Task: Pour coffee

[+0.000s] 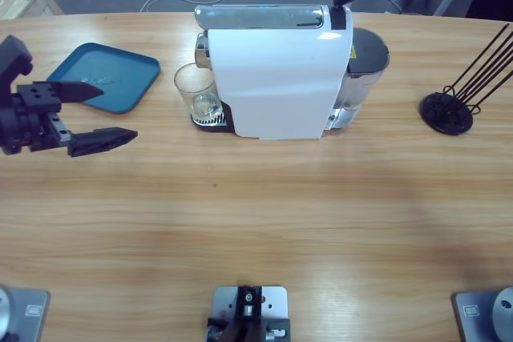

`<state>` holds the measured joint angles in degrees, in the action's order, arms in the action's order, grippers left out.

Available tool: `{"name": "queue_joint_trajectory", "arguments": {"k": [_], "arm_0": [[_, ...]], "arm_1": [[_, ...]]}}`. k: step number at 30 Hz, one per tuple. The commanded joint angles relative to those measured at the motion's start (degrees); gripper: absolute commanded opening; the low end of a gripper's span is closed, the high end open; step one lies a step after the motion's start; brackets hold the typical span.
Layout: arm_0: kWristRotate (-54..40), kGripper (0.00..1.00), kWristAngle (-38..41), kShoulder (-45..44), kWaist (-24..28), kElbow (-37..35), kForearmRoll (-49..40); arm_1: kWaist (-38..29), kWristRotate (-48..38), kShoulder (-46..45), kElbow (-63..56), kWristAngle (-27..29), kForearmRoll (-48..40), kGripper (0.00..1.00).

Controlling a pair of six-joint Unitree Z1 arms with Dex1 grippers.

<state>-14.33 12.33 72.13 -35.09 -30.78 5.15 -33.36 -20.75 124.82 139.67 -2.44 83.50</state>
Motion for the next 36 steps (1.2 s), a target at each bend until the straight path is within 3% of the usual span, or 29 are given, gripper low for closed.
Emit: {"name": "queue_joint_trajectory", "arguments": {"k": [1,36], "arm_0": [[0.8,1.000,-0.9,1.4,-0.4,1.9,0.7],[1.1,1.000,-1.4,-1.2,-0.1,1.8,0.6]], "arm_1": [[-2.3,0.7,-5.8,3.9,-0.2,1.2,1.000],[-3.4,-0.8,-9.3,-4.3,2.3,2.4,1.000]]}}
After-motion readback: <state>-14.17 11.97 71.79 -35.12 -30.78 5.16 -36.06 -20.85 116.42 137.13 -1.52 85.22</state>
